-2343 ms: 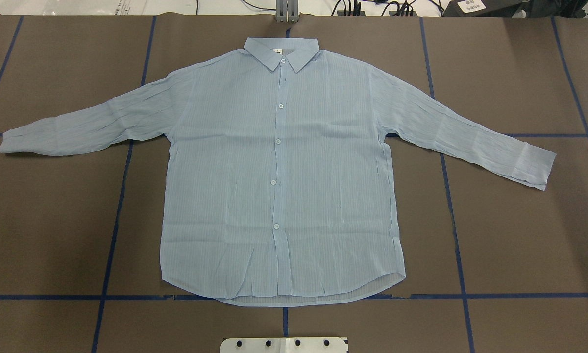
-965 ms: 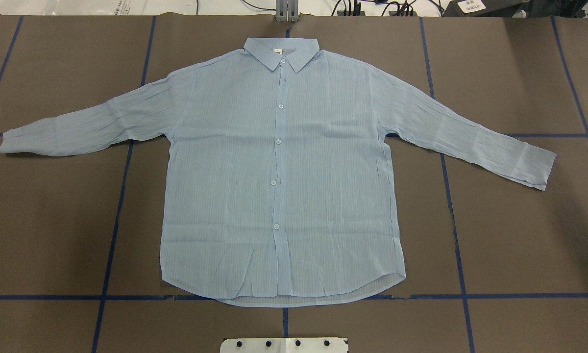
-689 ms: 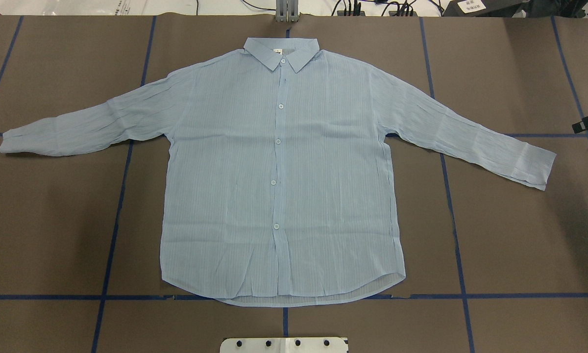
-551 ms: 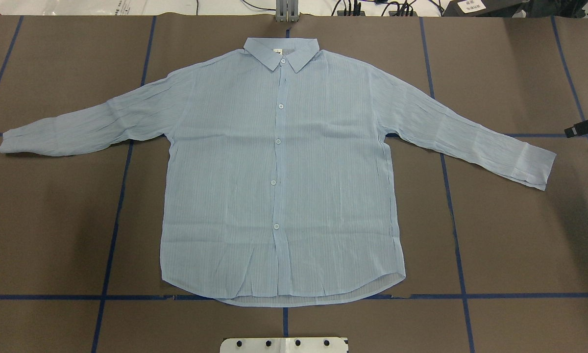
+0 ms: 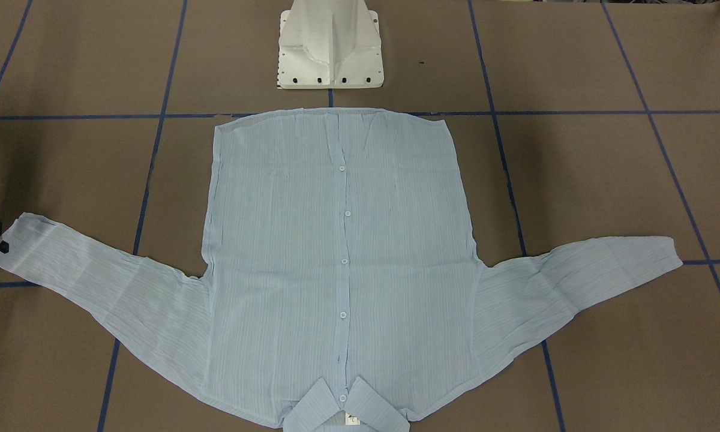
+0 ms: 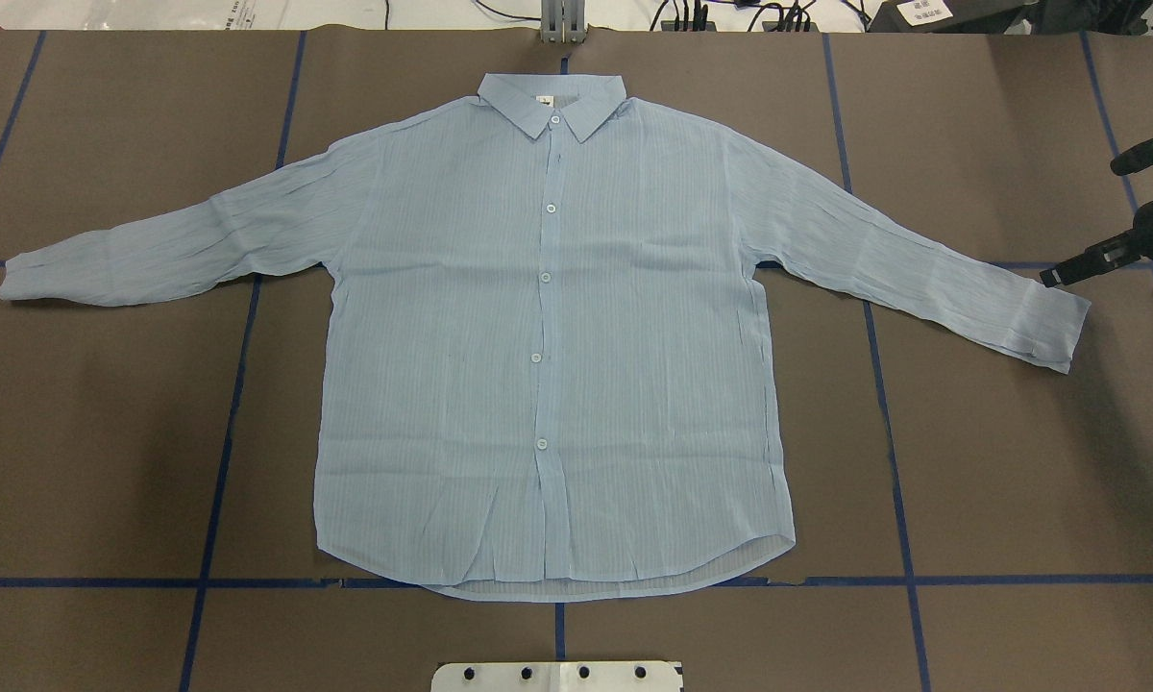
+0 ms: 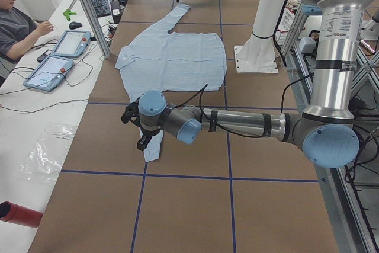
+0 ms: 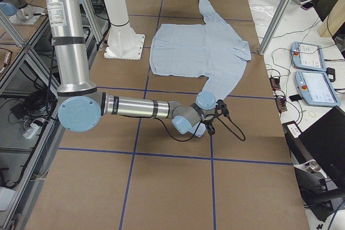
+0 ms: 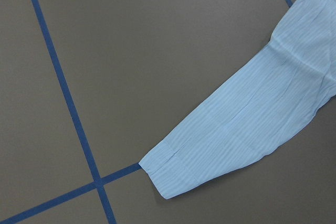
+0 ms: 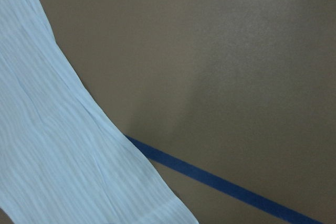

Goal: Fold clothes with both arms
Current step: 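Lower the right gripper onto the sleeve cuff nearest it and grasp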

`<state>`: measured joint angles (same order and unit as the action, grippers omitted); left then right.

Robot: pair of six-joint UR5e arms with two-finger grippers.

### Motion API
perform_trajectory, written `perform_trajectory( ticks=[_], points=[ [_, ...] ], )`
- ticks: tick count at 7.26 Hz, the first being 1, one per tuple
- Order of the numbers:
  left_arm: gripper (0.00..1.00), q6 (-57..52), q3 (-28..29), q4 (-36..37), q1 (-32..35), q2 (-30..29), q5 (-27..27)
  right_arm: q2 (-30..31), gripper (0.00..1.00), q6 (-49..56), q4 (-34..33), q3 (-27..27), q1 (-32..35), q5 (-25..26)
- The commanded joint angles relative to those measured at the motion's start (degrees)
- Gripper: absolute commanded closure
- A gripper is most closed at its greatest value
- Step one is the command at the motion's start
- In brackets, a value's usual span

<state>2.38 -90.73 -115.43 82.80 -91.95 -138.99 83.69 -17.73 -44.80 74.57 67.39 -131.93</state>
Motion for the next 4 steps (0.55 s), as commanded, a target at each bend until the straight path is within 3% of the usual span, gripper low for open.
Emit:
perform_trajectory(
  ticks=[1, 4],
  points=[
    [0.00, 0.16, 0.12, -0.58, 0.00, -0.07, 0.04, -0.19, 0.13, 1.38, -0.03, -3.28, -0.68, 0.09],
    [0.00, 0.25, 0.21, -0.76, 0.00, -0.25, -0.31, -0.10, 0.27, 2.09, -0.82, -3.56, -0.59, -0.26]
  ],
)
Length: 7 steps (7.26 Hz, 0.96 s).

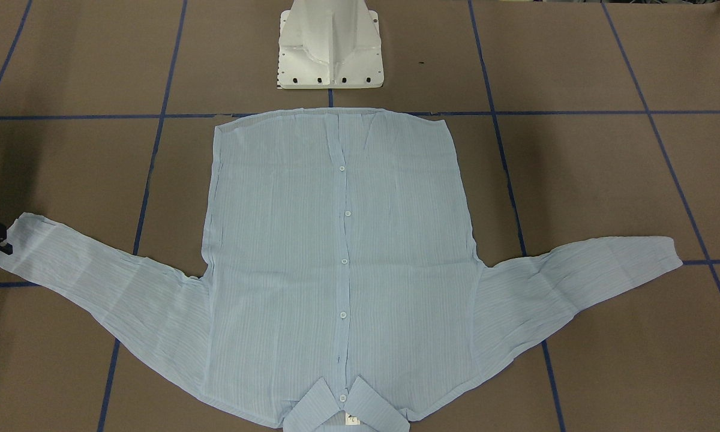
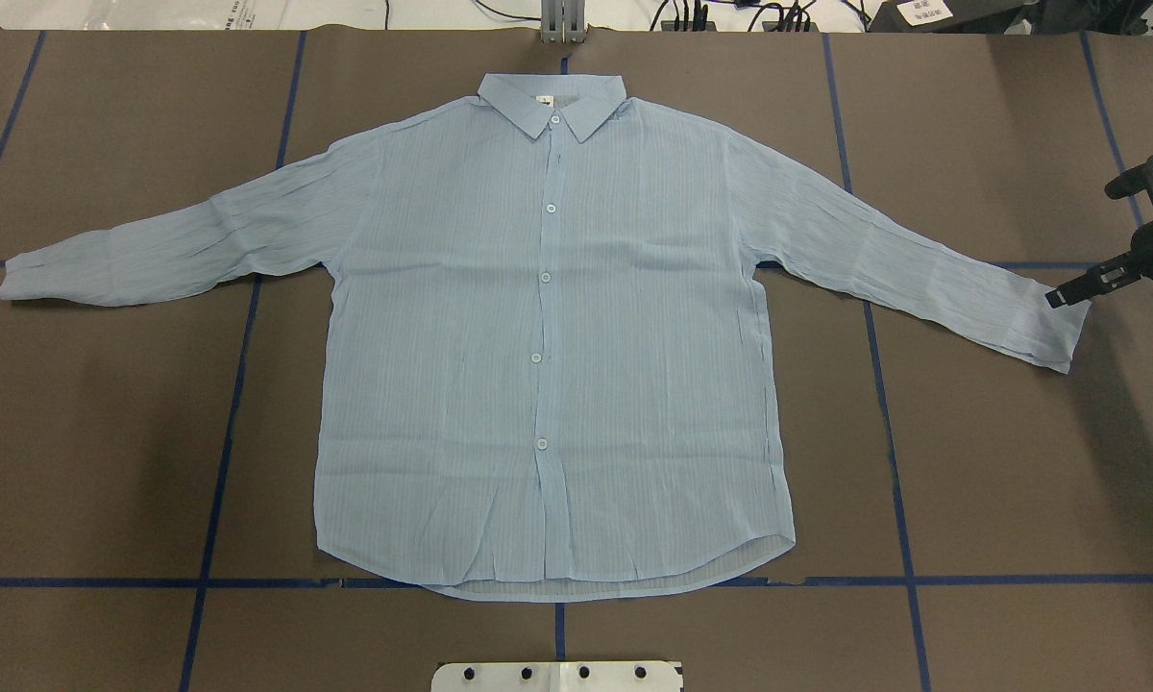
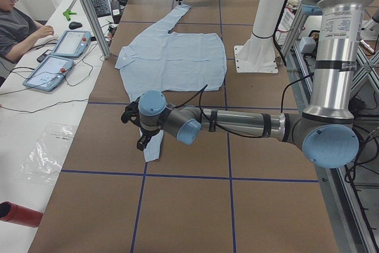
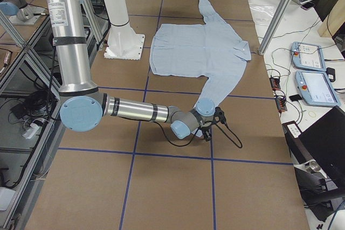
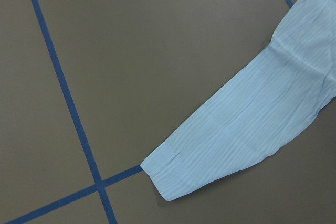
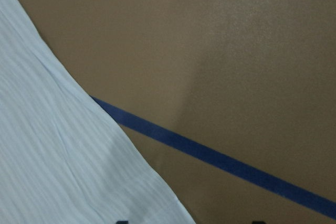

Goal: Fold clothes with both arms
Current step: 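Lower the right gripper onto the sleeve cuff nearest it and grasp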

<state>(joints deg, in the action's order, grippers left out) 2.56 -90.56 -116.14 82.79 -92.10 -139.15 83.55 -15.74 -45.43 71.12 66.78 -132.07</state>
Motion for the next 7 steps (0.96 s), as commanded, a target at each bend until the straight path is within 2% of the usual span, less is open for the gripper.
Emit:
perform_trajectory(
  ticks=[1, 5, 6, 7],
  points=[
    [0.00, 0.07, 0.12, -0.05, 0.00, -0.18, -0.16, 0.03, 0.31, 0.19, -0.27, -0.11, 0.02, -0.03],
    [0.00, 0.25, 0.74, 0.04, 0.00, -0.53, -0.25, 0.30, 0.79, 0.19, -0.36, -0.11, -0.07, -0.03],
    [0.00, 0.08, 1.09, 0.13, 0.00, -0.53, -0.25, 0.12, 0.98, 0.10, -1.31, 0.24, 0.02, -0.03],
    [0.00, -0.01, 1.79, 0.04, 0.00, -0.62, -0.25, 0.12, 1.00, -0.16, -1.50, 0.59, 0.11, 0.41]
  ],
)
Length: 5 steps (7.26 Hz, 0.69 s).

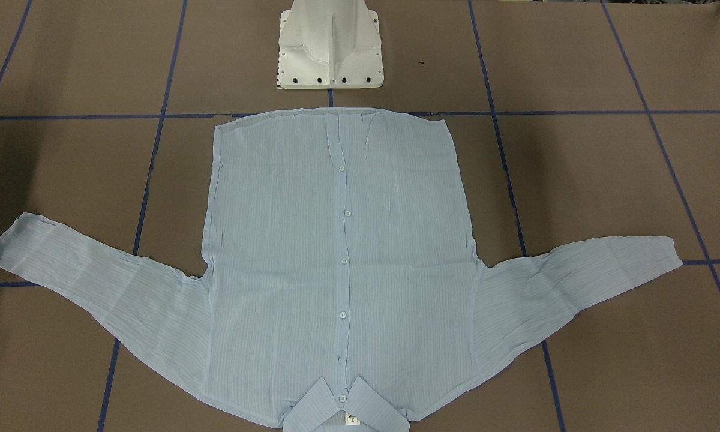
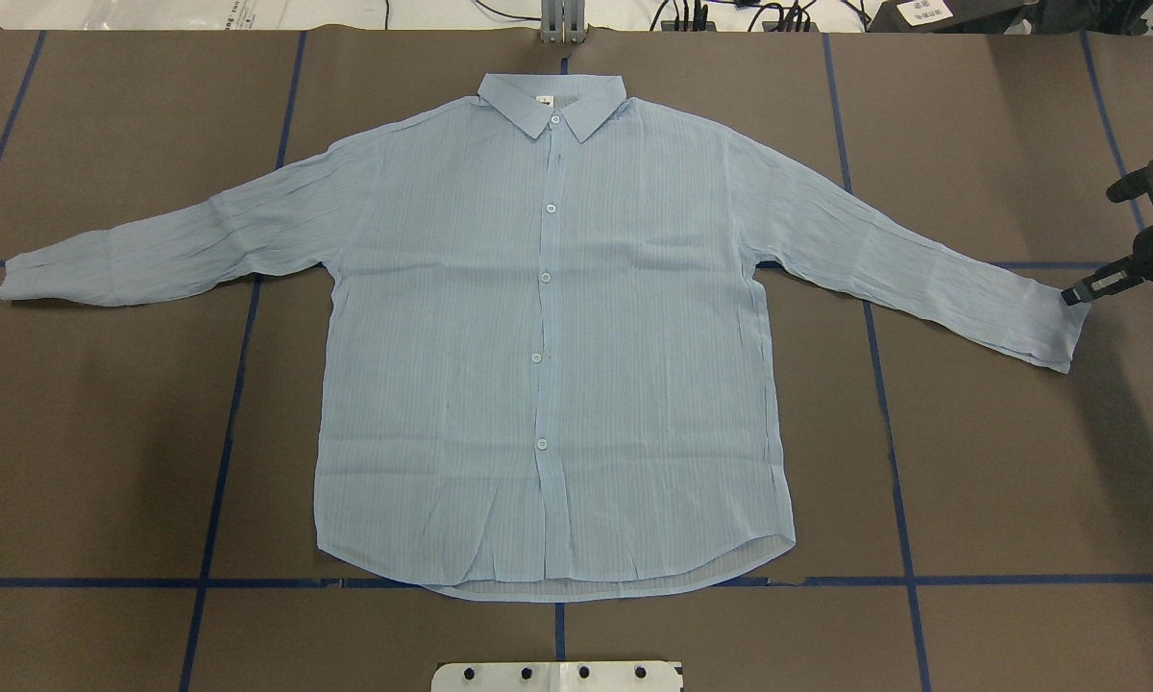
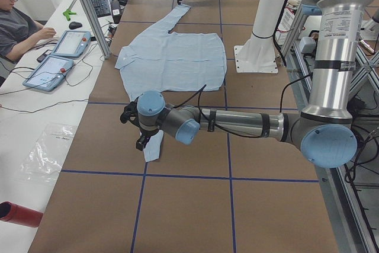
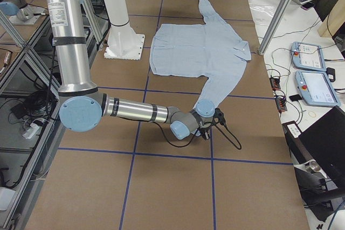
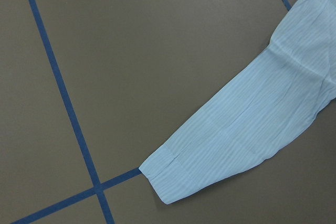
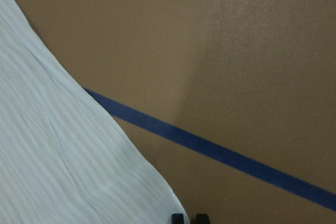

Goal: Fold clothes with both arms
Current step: 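Lower the right gripper onto the sleeve cuff nearest it and grasp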

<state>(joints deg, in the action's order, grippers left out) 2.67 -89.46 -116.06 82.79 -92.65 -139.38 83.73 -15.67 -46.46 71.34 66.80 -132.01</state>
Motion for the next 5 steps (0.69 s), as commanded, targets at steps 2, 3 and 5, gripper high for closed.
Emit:
perform_trajectory(
  ticks=[2, 3, 5],
  points=[
    [0.00, -0.03, 1.12, -0.05, 0.00, -0.16, -0.01, 0.20, 1.00, -0.93, -0.30, 1.08, 1.31, -0.17],
    [0.00, -0.03, 1.22, -0.05, 0.00, -0.07, -0.01, 0.20, 1.00, -1.90, -0.65, 3.26, 1.93, -0.26],
    [0.00, -0.30, 1.48, -0.13, 0.00, -0.16, 0.07, -0.24, 1.00, -12.58, -2.41, 10.89, 2.11, -2.45]
  ],
)
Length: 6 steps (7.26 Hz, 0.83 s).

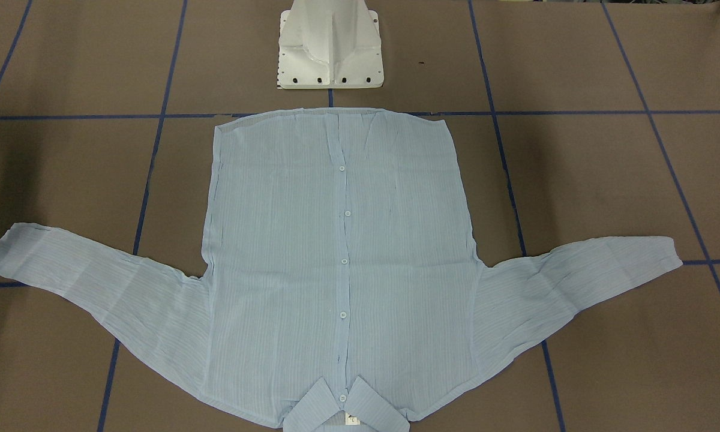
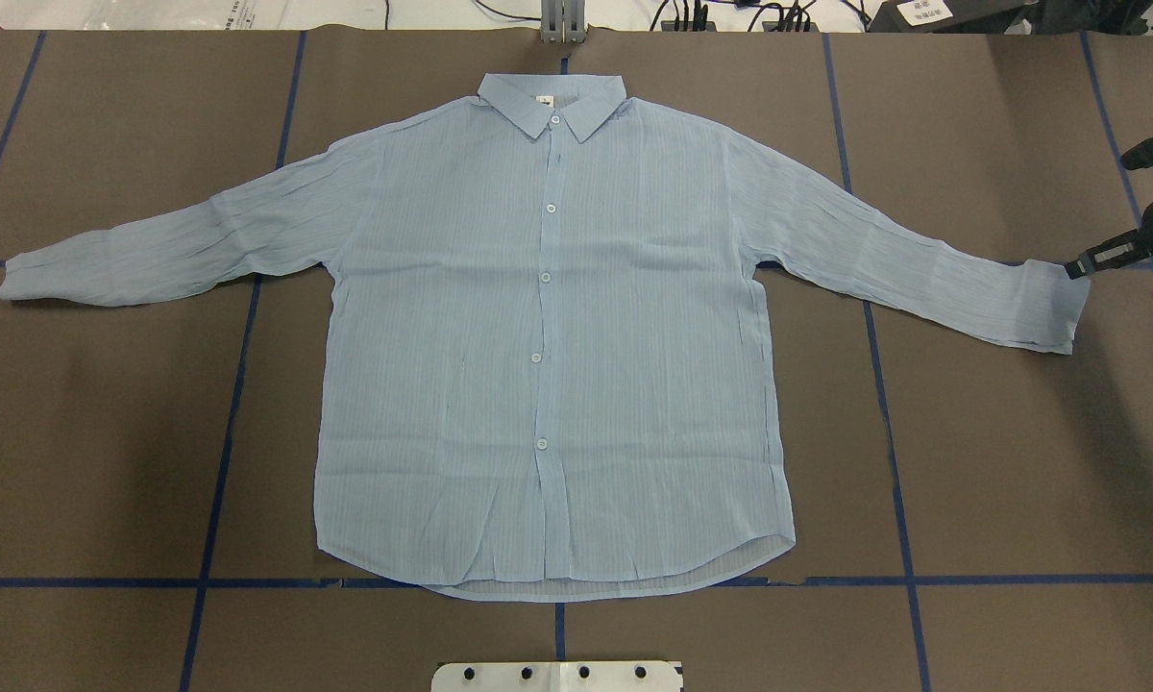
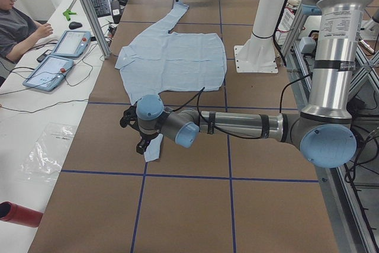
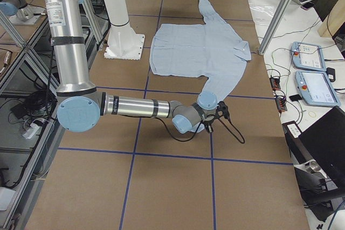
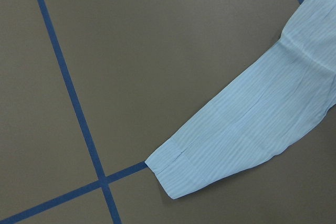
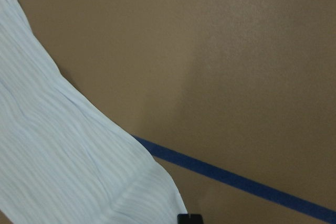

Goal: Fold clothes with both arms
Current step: 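Lower the right gripper onto the sleeve cuff nearest it and grasp, then lift the cuff with the right gripper and carry it across the shirt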

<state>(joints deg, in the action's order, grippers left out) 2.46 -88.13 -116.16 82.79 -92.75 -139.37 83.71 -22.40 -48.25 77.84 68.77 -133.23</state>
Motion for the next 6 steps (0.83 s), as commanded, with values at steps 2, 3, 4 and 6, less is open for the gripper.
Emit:
perform_trajectory(
  ticks=[2, 3, 4, 6],
  points=[
    [0.00, -0.17, -0.02, -0.03, 0.00, -0.15, 0.16, -3.08, 1.00, -25.75, -0.35, 12.13, -5.19, -0.02],
    [0.00, 0.00, -0.03, -0.03, 0.00, -0.50, 0.16, -7.11, 1.00, -34.12, -0.09, 12.68, -7.66, 1.73],
    [0.00, 0.18, 0.06, -0.03, 0.00, -0.67, 0.24, -10.90, 1.00, -39.34, -0.17, 12.86, -11.60, 6.45],
    [0.00, 0.18, 0.67, -0.03, 0.00, -0.94, 0.24, -18.80, 1.00, -51.36, -0.88, 11.99, -22.31, 20.57]
  ],
)
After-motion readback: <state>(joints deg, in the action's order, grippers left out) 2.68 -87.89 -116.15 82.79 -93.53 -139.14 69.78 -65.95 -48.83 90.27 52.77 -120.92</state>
